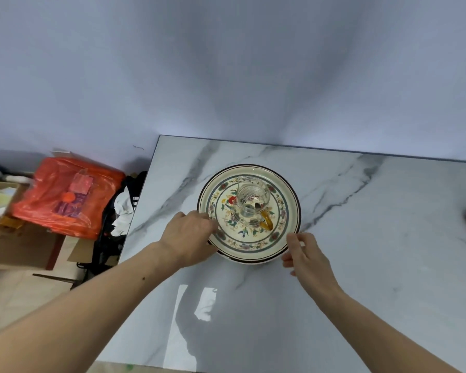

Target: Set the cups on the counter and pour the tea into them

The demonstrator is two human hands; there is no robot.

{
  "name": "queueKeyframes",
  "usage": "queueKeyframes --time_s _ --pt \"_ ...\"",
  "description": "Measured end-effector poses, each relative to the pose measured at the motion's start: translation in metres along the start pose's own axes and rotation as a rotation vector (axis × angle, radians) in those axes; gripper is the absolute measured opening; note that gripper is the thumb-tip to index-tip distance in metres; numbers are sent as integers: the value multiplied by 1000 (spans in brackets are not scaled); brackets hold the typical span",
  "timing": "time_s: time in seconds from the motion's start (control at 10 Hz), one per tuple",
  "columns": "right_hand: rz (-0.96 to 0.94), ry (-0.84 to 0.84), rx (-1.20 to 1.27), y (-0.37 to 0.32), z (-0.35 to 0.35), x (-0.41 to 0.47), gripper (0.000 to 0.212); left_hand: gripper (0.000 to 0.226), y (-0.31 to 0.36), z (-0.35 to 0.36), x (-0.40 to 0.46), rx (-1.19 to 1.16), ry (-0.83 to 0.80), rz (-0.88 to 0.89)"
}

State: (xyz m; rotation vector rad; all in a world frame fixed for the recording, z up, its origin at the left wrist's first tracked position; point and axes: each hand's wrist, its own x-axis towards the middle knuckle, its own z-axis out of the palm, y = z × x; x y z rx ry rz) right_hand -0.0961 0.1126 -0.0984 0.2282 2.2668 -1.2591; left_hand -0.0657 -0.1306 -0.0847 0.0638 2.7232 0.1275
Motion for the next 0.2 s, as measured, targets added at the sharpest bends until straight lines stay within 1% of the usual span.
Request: queueKeyframes --time_s 0.1,0.2 --pt "-37 -30 -124 -6 -31 -30 19 38 -9 -21 -30 -95 33 -56" --pt "-63 4 -169 -13 -81 -75 13 41 -4 -21 -99 -261 36 -47"
